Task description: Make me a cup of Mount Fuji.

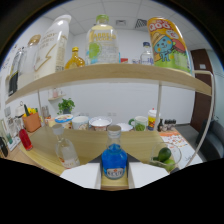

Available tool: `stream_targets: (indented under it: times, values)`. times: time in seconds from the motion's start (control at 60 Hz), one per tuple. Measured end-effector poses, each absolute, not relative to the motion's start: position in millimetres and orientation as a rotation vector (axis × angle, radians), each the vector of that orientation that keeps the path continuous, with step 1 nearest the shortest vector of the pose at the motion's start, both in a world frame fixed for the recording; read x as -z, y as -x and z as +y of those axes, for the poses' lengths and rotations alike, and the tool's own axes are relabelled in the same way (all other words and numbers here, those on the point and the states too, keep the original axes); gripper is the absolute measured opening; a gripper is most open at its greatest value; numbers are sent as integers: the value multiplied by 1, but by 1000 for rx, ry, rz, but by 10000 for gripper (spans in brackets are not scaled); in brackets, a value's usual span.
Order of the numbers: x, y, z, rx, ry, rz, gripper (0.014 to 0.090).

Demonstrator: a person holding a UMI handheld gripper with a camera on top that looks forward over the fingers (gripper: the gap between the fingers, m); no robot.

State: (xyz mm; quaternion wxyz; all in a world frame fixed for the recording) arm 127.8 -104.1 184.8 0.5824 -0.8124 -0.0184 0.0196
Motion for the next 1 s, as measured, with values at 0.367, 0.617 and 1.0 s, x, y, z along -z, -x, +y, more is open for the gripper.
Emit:
stream_targets:
  times: [0.367, 0.617, 1.0]
  values:
    - [-169, -117, -186, -95, 1953, -10, 360]
    - [-108, -116, -225, 115, 2062, -119, 358]
    - [-118, -121, -202, 1035, 1709, -1187, 358]
